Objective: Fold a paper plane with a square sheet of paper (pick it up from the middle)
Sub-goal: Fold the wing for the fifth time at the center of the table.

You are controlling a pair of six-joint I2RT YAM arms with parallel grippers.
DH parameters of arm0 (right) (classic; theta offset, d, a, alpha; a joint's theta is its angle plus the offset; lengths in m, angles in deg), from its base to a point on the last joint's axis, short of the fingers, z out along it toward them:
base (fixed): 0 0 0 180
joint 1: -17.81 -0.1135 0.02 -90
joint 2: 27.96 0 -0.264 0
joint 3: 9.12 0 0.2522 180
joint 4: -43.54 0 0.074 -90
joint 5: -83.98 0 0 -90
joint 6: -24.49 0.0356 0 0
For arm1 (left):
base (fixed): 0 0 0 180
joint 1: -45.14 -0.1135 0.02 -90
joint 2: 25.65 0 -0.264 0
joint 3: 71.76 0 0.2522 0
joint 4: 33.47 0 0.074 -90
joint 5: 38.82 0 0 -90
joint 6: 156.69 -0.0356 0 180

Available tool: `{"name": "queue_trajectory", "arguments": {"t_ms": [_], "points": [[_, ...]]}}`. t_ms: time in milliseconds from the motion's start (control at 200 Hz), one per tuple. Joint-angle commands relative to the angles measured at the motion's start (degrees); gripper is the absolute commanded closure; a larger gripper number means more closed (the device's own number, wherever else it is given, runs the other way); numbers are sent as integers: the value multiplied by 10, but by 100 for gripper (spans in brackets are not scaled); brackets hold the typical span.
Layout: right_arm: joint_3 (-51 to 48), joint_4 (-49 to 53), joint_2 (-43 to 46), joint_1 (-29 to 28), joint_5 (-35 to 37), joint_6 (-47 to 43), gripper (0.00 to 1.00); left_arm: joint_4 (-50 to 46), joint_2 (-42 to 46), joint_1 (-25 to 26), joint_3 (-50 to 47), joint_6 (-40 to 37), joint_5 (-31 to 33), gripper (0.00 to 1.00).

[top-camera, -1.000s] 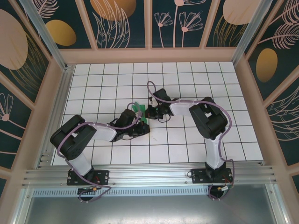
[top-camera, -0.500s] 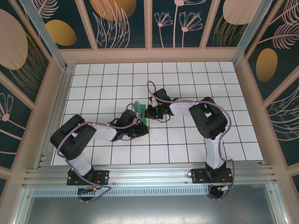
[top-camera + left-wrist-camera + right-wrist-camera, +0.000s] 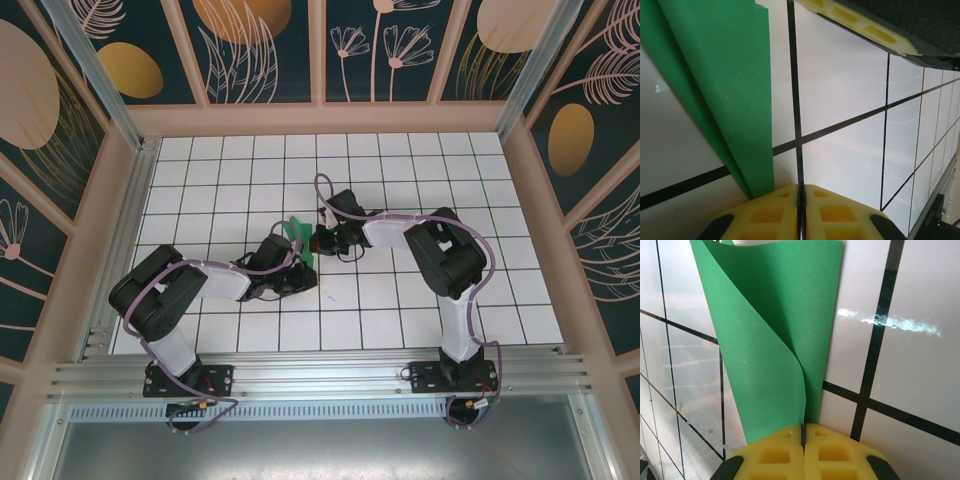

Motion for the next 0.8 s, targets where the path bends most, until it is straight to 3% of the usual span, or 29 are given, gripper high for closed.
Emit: {"name": "queue_trajectory", "arguments": {"t_ms": [0, 150, 355, 796], "points": [[-5, 35, -40, -4, 54, -1, 100, -15, -8, 5, -3, 2, -9, 87], [-5, 36, -41, -4, 54, -1, 100, 33, 51, 2, 4, 27, 9, 87], [-5, 37, -43, -4, 54, -3, 100, 15, 59, -4, 3, 26, 67, 88], [1, 42, -43, -4, 54, -3, 100, 3, 9, -5, -15, 26, 48, 90]]}}
